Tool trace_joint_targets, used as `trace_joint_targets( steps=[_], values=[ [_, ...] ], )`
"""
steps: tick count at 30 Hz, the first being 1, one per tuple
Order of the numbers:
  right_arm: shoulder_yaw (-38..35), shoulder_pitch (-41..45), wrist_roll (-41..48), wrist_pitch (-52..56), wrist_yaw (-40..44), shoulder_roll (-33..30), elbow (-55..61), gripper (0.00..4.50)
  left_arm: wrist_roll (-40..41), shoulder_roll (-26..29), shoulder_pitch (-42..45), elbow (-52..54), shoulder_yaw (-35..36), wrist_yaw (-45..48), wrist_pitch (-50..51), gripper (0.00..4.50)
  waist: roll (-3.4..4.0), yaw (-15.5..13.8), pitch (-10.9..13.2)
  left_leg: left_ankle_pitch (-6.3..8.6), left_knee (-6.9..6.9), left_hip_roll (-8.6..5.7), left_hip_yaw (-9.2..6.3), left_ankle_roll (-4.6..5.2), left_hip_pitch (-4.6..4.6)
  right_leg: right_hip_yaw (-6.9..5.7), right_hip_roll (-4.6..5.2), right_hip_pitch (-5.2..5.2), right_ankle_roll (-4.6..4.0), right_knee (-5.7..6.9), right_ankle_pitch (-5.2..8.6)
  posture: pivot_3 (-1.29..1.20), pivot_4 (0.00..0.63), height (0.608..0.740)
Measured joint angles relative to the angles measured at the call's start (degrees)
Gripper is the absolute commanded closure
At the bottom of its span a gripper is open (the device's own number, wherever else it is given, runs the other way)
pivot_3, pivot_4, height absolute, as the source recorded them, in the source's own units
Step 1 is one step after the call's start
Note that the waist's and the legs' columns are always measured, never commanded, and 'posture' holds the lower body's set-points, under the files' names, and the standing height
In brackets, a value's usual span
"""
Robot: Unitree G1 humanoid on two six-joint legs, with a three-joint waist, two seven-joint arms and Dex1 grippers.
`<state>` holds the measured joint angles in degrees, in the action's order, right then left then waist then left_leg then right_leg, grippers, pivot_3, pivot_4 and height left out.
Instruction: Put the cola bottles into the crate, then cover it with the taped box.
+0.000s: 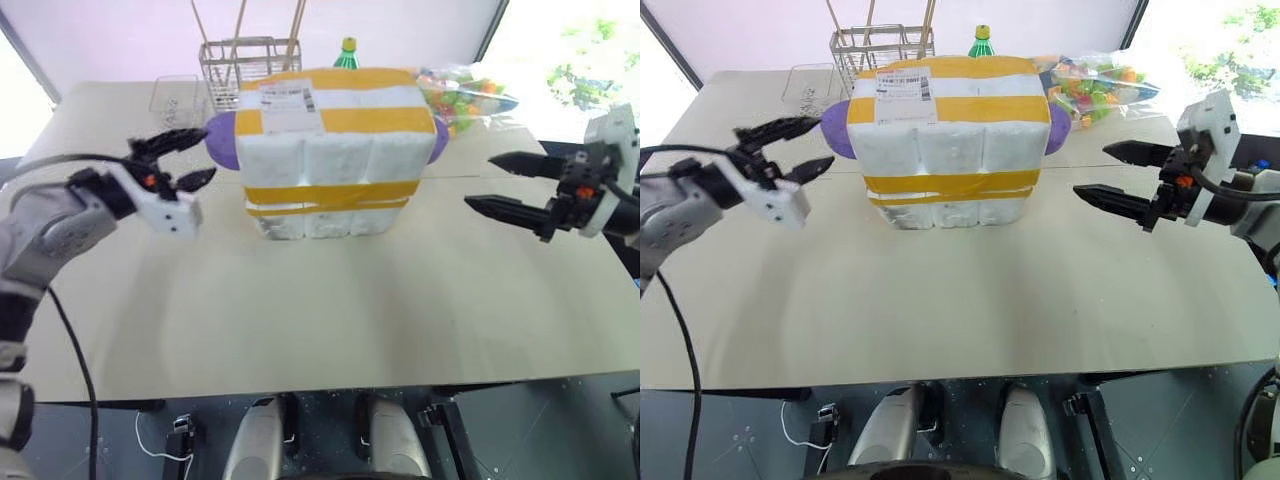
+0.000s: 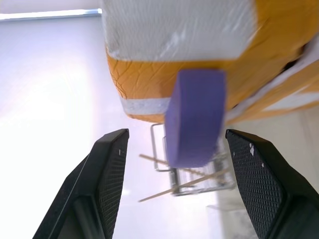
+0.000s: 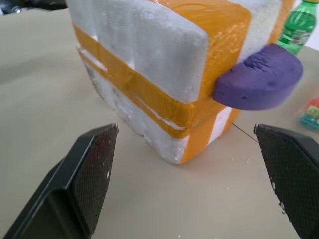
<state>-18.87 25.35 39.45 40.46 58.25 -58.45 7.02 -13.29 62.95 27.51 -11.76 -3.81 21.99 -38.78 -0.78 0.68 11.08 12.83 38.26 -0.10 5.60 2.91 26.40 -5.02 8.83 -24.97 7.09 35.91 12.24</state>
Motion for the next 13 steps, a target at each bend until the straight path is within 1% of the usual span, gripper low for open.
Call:
trace_joint_targets(
  steps=[2,3,5,6,7,9,11,13],
  values=[
    [-0.05,-0.62,-0.19,-0.39,0.25,0.02,-0.7,0.0,15.08,0.2,-6.64,4.89,4.77,8.27,12.67,1.3,0.0,0.01,0.0,0.02,0.01,0.01,-0.04,0.02,0.0,0.0,-0.01,0.0,-0.01,0.01,0.0,0.0,0.15,0.736],
    [-0.13,-0.93,-0.43,-0.78,0.63,-0.02,-1.09,0.0,25.62,0.43,-9.62,7.87,7.72,13.08,24.28,1.3,0.01,0.04,0.0,0.01,0.01,0.02,-0.07,0.01,0.0,0.0,-0.02,0.0,-0.01,0.01,0.0,0.0,0.15,0.736],
    [-0.16,-1.29,-0.74,-1.37,1.41,-0.02,-2.46,0.0,44.69,1.83,-10.75,9.63,13.49,19.91,46.26,1.3,0.0,-0.03,0.01,0.0,0.04,0.02,-0.23,0.0,0.03,-0.01,-0.1,0.02,-0.01,0.01,0.01,0.0,0.15,0.736],
    [-0.15,-1.36,-1.04,-1.7,1.79,-0.04,-3.18,0.0,51.75,3.15,-10.76,9.64,16.29,22.65,54.8,1.3,0.0,-0.03,0.01,0.0,0.05,0.01,-0.23,0.0,0.02,-0.01,-0.12,0.06,-0.01,0.0,0.02,0.0,0.15,0.736],
    [-0.15,-1.38,-1.23,-2.09,2.04,-0.04,-4.09,0.0,57.39,4.42,-10.62,9.68,19.11,25.72,61.14,1.3,0.03,-0.03,0.01,0.0,0.04,-0.04,-0.21,-0.01,-0.01,-0.01,-0.1,0.09,0.01,0.0,0.03,0.0,0.15,0.736],
    [0.41,-1.01,-2.34,-2.88,2.58,-0.03,-5.69,0.0,62.96,6.44,-9.93,9.65,22.07,32.24,68.24,1.3,0.05,-0.07,0.0,-0.05,0.04,-0.07,-0.19,-0.1,-0.05,-0.02,-0.11,0.16,0.03,-0.02,0.05,0.0,0.15,0.736],
    [1.56,0.94,-3.28,-3.99,2.98,0.1,-7.75,0.0,64.11,9.22,-9.72,8.26,22.12,39.79,72.91,1.3,0.08,0.08,-0.01,-0.11,0.0,-0.05,-0.08,-0.2,-0.1,-0.01,-0.13,0.16,0.02,-0.03,0.05,0.0,0.15,0.736],
    [2.26,2.71,-4.3,-4.79,2.94,0.6,-9.23,0.0,63.62,9.73,-7.53,6.24,20.58,44.04,75.34,1.3,0.1,0.0,-0.03,-0.11,-0.03,-0.03,-0.06,-0.2,-0.13,-0.02,-0.16,0.16,0.01,-0.02,0.06,0.0,0.15,0.736]
  ],
)
